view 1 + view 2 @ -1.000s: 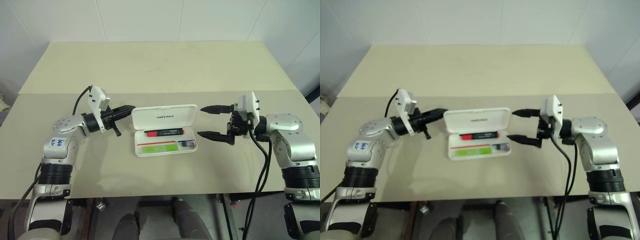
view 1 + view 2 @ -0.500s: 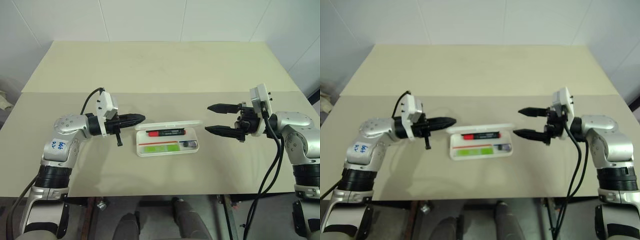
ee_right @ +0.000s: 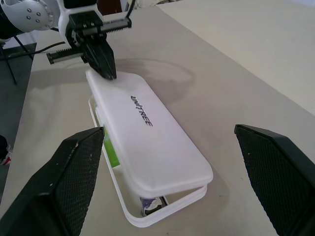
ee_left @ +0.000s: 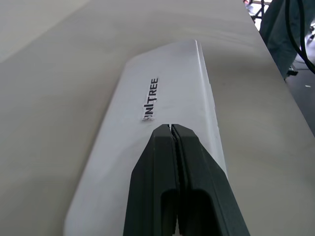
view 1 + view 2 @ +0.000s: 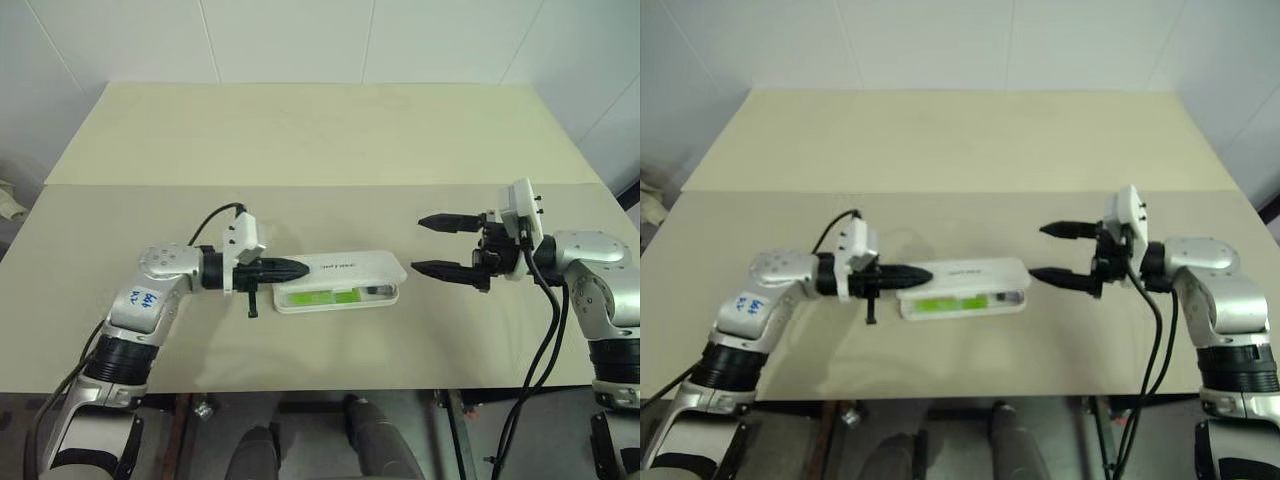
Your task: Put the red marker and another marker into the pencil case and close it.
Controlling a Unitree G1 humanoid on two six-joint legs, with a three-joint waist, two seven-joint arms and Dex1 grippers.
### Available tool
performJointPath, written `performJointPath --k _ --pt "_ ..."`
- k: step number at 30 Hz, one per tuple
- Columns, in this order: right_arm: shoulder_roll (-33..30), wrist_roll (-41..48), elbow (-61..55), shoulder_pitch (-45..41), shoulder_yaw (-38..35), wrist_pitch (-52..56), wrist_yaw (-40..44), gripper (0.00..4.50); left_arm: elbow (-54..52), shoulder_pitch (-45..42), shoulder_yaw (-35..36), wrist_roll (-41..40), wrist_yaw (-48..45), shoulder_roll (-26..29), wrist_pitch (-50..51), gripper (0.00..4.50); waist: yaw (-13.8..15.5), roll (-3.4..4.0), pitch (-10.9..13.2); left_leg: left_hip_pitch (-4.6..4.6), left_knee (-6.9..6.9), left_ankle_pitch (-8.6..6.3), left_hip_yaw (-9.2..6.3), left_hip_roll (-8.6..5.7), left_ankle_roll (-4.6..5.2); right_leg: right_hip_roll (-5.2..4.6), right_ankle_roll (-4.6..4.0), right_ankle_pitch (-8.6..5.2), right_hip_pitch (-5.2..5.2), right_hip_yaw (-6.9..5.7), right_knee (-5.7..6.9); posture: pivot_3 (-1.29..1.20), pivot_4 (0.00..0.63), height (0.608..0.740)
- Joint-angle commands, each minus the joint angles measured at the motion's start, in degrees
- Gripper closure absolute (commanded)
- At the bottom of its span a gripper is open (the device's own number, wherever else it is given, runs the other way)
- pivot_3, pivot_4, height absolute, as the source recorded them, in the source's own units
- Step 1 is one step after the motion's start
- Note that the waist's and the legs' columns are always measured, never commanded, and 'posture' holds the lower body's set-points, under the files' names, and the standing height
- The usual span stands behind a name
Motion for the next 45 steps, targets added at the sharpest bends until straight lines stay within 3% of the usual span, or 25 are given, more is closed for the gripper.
performJointPath --k 1,11,27,32,39,43,45 --pt "-0.49 0.54 -3.30 1.03 -1.90 -0.91 -0.83 0.00 0.20 -0.60 -1.46 1.88 0.76 -0.58 0.88 4.46 0.02 0.00 0.00 -0.01 0.00 0.00 0.00 0.00 0.00 0.00 0.00 0.00 -0.01 0.00 0.00 0.00 0.150 0.740" --pt "0.37 2.46 -8.58 4.77 -2.87 0.31 -4.59 0.00 0.78 -3.26 -5.26 6.66 5.68 -4.31 5.27 4.46 0.68 0.00 0.00 0.01 0.07 0.00 0.00 -0.01 0.00 0.00 0.00 0.00 0.05 0.00 0.00 0.00 0.150 0.740" --pt "4.53 2.49 -8.62 4.23 -0.41 -0.38 -6.69 0.00 -4.89 -1.12 -9.28 9.09 5.81 -2.43 12.65 4.46 0.63 0.01 -0.01 0.08 0.08 0.00 0.00 -0.01 0.00 0.01 -0.02 -0.01 0.13 0.01 -0.01 0.00 0.150 0.740" --pt "5.31 2.11 -7.76 3.61 0.16 -0.82 -6.57 0.00 -5.30 -0.94 -5.79 6.71 7.81 -3.78 12.15 4.46 0.61 0.01 -0.01 0.10 0.09 0.00 0.00 -0.01 0.00 0.01 -0.02 -0.01 0.15 0.01 -0.01 0.00 0.150 0.740" --pt "4.39 -4.36 -2.07 0.86 3.00 -8.55 -2.94 0.00 -7.23 -1.57 5.46 0.78 11.04 -4.12 11.81 4.46 0.48 0.01 0.00 0.05 0.26 0.01 0.04 -0.01 0.01 0.01 -0.02 -0.01 0.13 0.01 -0.03 0.00 0.150 0.740" --pt "4.77 -4.96 1.03 -0.87 2.68 -10.46 -1.75 0.00 -7.83 -0.79 7.39 0.28 10.90 -3.18 10.36 4.46 0.51 0.01 0.00 0.05 0.24 0.00 0.03 0.00 0.01 0.01 -0.01 -0.01 0.13 0.01 -0.02 0.00 0.150 0.740" --pt "4.51 -7.11 4.09 -2.32 3.45 -14.31 -0.36 0.00 -7.66 0.90 11.99 -0.60 11.12 -0.74 9.77 4.07 0.37 0.01 0.00 0.04 0.22 0.00 0.01 0.00 0.00 0.01 0.00 0.00 0.13 0.01 -0.01 0.00 0.150 0.740"
